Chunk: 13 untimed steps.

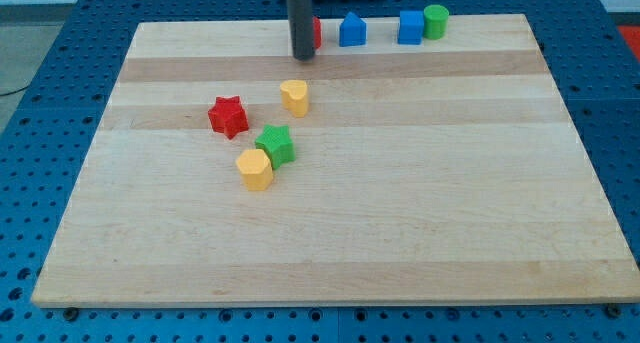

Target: Slide the yellow heart to the left of the red circle

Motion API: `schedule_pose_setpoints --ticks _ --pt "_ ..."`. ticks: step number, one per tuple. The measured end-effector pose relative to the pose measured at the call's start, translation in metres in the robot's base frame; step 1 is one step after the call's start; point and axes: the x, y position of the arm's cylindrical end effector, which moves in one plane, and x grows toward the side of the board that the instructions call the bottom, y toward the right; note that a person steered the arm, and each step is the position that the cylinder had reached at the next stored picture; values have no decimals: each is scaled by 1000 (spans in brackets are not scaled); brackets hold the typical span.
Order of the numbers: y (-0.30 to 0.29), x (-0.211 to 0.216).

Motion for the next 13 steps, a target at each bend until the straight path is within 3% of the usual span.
schedule_pose_setpoints --ticks 1,2,3,5,7,8,10,13 --pt "47 46" --pt "54 94" --pt "44 111" --pt "-23 103" --pt "-73 69" --pt "-75 55" --pt "-43 66" --pt "-60 12"
